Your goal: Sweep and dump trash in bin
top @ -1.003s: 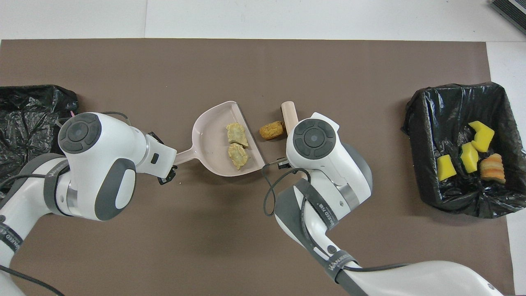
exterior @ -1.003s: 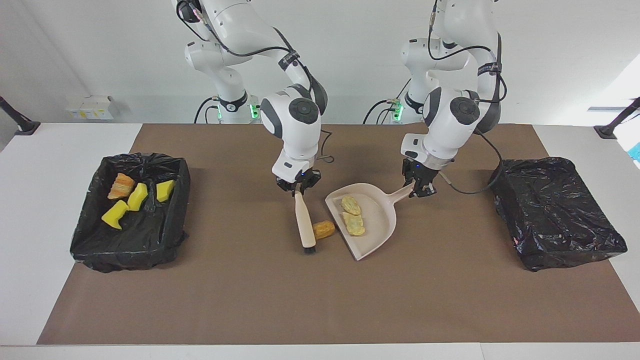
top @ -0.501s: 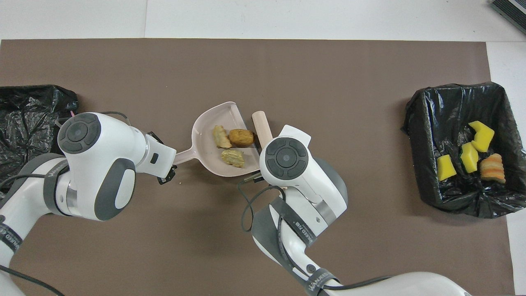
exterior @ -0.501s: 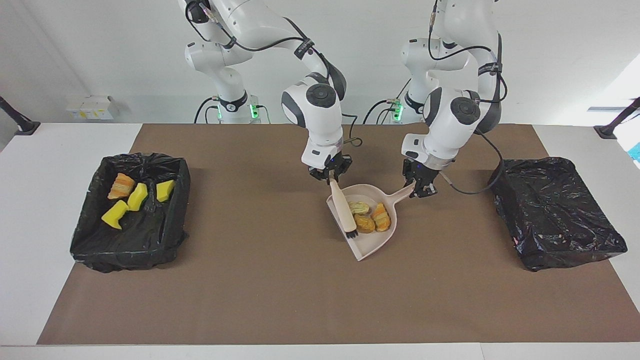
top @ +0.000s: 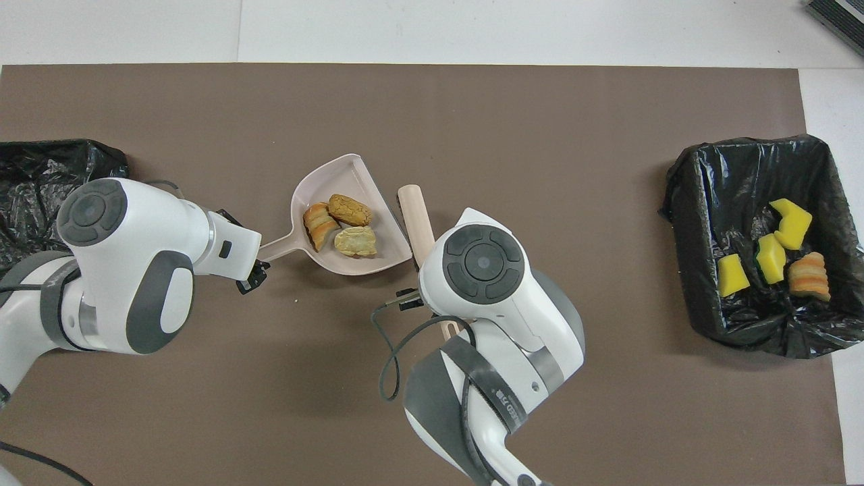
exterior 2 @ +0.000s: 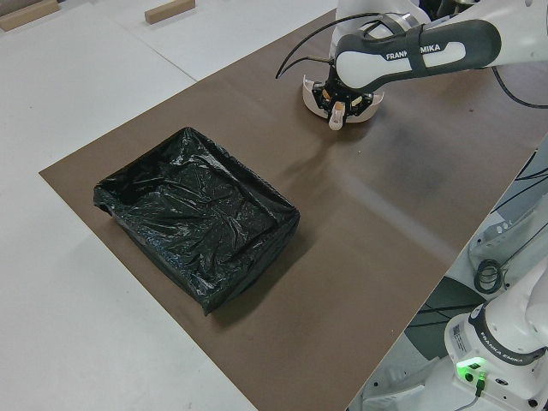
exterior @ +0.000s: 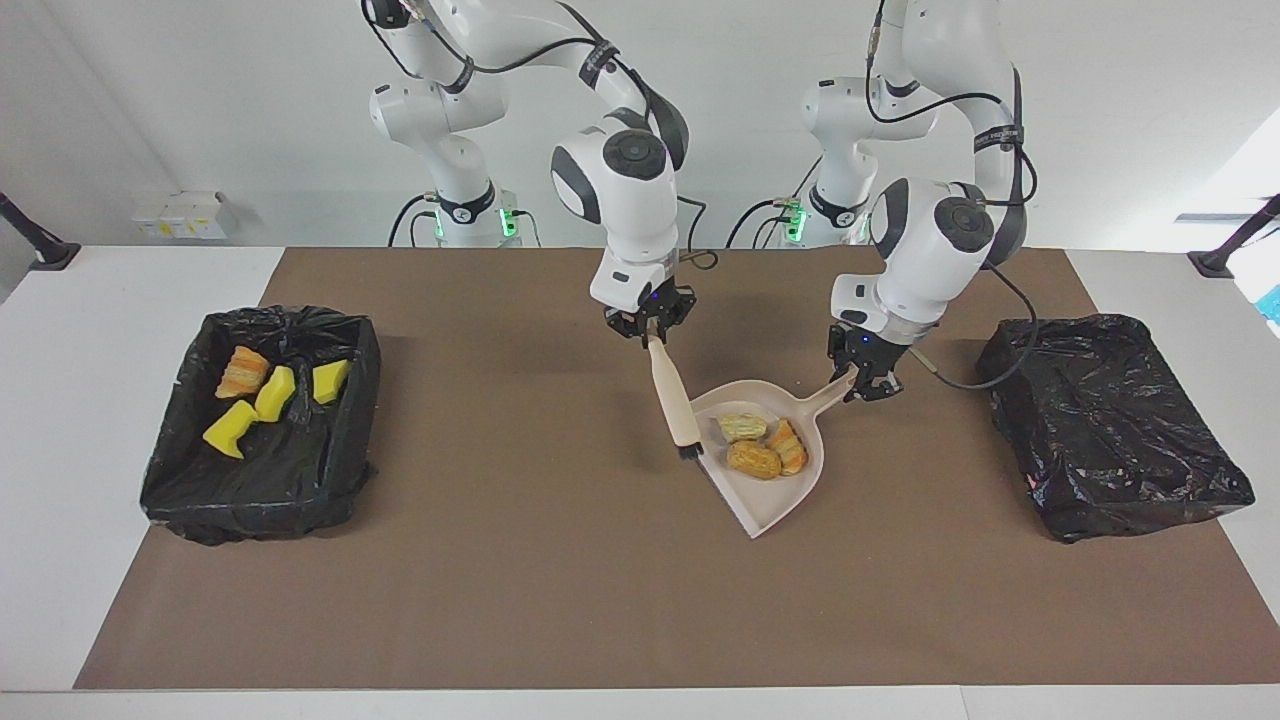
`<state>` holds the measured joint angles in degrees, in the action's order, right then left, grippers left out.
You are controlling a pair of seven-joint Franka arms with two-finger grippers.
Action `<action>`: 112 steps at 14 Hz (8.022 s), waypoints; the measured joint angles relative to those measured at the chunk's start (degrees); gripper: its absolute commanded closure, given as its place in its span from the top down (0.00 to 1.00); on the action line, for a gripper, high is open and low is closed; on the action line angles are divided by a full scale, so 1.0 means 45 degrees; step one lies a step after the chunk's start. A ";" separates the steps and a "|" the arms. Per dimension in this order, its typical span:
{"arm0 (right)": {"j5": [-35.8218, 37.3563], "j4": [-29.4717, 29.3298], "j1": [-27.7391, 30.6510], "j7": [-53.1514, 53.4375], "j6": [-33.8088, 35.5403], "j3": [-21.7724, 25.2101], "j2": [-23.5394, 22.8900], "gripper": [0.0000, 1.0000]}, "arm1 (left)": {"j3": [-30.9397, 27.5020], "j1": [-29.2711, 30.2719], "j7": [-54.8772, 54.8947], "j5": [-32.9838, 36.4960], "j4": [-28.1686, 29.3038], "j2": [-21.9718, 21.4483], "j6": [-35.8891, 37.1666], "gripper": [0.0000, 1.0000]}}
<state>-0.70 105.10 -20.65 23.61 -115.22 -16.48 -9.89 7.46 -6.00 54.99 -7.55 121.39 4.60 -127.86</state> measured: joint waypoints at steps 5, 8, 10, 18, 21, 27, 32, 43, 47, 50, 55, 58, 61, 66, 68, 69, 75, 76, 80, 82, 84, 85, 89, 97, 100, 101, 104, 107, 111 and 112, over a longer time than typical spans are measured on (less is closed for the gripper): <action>-0.0067 0.1341 -0.1195 0.2673 0.0215 -0.0132 0.1291 0.00 | -0.0070 0.1402 0.0000 -0.0002 -0.0145 -0.1192 0.0661 0.00; -0.0060 0.2447 -0.2466 0.4601 -0.1225 -0.0169 0.1329 0.00 | -0.0116 0.2565 0.0009 -0.0002 -0.0842 -0.1738 0.2175 0.00; 0.0211 0.3225 -0.3225 0.5673 -0.2019 -0.0176 0.1153 0.00 | -0.0193 0.3587 0.0028 0.0001 -0.1460 -0.1885 0.3471 0.00; 0.1455 0.3506 -0.4273 0.7543 -0.2616 -0.0073 0.0220 0.04 | -0.0512 0.7961 0.0997 0.0017 -0.2752 -0.1913 0.5244 0.00; 0.1455 0.3504 -0.4266 0.7543 -0.2618 -0.0065 0.0220 0.22 | -0.0730 0.9549 0.1866 0.1110 -0.3000 -0.1892 0.5200 0.00; 0.1463 0.3430 -0.4203 0.7543 -0.2620 -0.0065 0.0217 0.45 | -0.0743 0.9765 0.3164 0.4974 -0.3444 -0.1782 0.5258 0.00; 0.1482 0.2739 -0.4138 0.7531 -0.1952 -0.0050 0.0164 1.00 | -0.0559 0.9418 0.6137 0.5513 -0.4809 -0.1285 0.5088 0.00; 0.0860 0.0055 -0.0114 0.0596 0.2942 0.0082 0.1670 1.00 | -0.0532 0.8840 0.6534 0.7921 -0.5493 -0.0643 0.1776 0.00; 0.0795 -0.0589 0.1311 -0.1372 0.3583 0.0132 0.1784 1.00 | 0.0022 0.8761 0.6491 0.5601 -0.6795 -0.0725 0.2220 0.00; 0.0694 -0.0692 0.2293 -0.2258 0.3608 0.0158 0.1949 1.00 | 0.0508 0.8702 0.4661 0.3921 -0.7229 -0.1008 0.4031 0.00; 0.0660 -0.1117 0.4395 -0.4717 0.4095 0.0294 0.2248 1.00 | 0.1083 0.6534 -0.0855 0.3426 -0.6992 -0.1260 0.6270 0.00; 0.0652 -0.1211 0.5459 -0.5033 0.4100 0.0349 0.2248 1.00 | 0.1150 0.4744 -0.4079 0.2674 -0.5947 -0.1590 0.6434 0.00; 0.0651 -0.1295 0.6334 -0.5035 0.4100 0.0361 0.2247 1.00 | 0.1161 0.2744 -0.7450 0.1905 -0.4638 -0.1783 0.6158 0.00; 0.0555 -0.1687 0.5291 -0.5039 0.4101 0.2684 0.2233 1.00 | 0.1162 -0.0589 -1.1899 0.1039 -0.2947 -0.1024 0.2307 0.00; 0.0352 -0.2005 0.4171 -0.5043 0.4259 0.4308 0.2224 1.00 | 0.1144 -0.1851 -1.3601 0.1017 -0.2850 0.0106 0.0541 0.00; 0.0265 -0.2262 0.4047 -0.5043 0.4630 0.4562 0.2223 1.00 | 0.1135 -0.2399 -1.4478 0.1038 -0.2879 0.0772 -0.0249 0.00; -0.0065 -0.2810 0.3890 -0.4988 0.5260 0.4610 0.2235 1.00 | 0.1112 -0.3547 -1.6699 0.1351 -0.3173 0.2404 -0.1321 0.00; -0.0065 -0.2810 0.3849 -0.4985 0.5260 0.4610 0.2235 1.00 | 0.1107 -0.3589 -1.6992 0.1354 -0.3142 0.2411 -0.1322 0.00; -0.0065 -0.2810 0.3828 -0.4978 0.5260 0.4616 0.2234 1.00 | 0.1111 -0.4059 -1.8529 0.1378 -0.2620 0.2440 -0.1816 0.00; -0.0065 -0.2809 0.3836 -0.4976 0.5260 0.4630 0.2234 1.00 | 0.1106 -0.4259 -1.8874 0.1380 -0.2299 0.2442 -0.1964 0.57; -0.0065 -0.2809 0.3837 -0.4974 0.5260 0.4634 0.2234 1.00 | 0.1111 -0.4299 -1.9203 0.1380 -0.2100 0.2439 -0.2037 1.00; -0.0065 -0.2809 0.3837 -0.4974 0.5260 0.4634 0.2234 1.00 | 0.1100 -0.4299 -1.9499 0.1380 -0.2060 0.2438 -0.2061 1.00; -0.0065 -0.2809 0.3837 -0.4974 0.5261 0.4634 0.2234 1.00 | 0.0950 -0.4274 -2.0298 0.1380 -0.2132 0.2243 -0.2100 1.00; -0.0065 -0.2809 0.3837 -0.4974 0.5261 0.4634 0.2234 1.00 | 0.0415 -0.1589 -1.6998 0.1419 -0.2292 0.0304 0.0232 1.00; -0.0065 -0.2809 0.3837 -0.4974 0.5261 0.4634 0.2234 1.00 | 0.0372 -0.0401 -1.4955 0.1419 -0.2503 -0.0959 0.2874 1.00; -0.0065 -0.2809 0.3837 -0.4973 0.5261 0.4634 0.2234 1.00 | 0.0364 -0.0121 -1.4437 0.1419 -0.2611 -0.1315 0.3638 1.00; -0.0065 -0.2809 0.3837 -0.4973 0.5261 0.4634 0.2234 1.00 | 0.0336 0.0570 -1.3462 0.1419 -0.3180 -0.2020 0.5673 1.00; -0.0065 -0.2809 0.3837 -0.4973 0.5260 0.4634 0.2234 1.00 | 0.0303 0.0974 -1.3355 0.1421 -0.4669 -0.2175 0.8058 1.00; -0.0065 -0.2809 0.3837 -0.4973 0.5261 0.4634 0.2234 1.00 | 0.0164 0.1342 -1.3015 0.1775 -0.5903 -0.2169 0.9363 1.00; -0.0065 -0.2809 0.3837 -0.4973 0.5260 0.4634 0.2234 1.00 | 0.0164 0.1379 -1.2945 0.1798 -0.5909 -0.2143 0.9331 1.00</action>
<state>-0.99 92.46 -3.38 1.23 -91.55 4.37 0.16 8.20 0.21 -3.26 0.55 94.80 -5.04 -85.87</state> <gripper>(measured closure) 0.000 0.000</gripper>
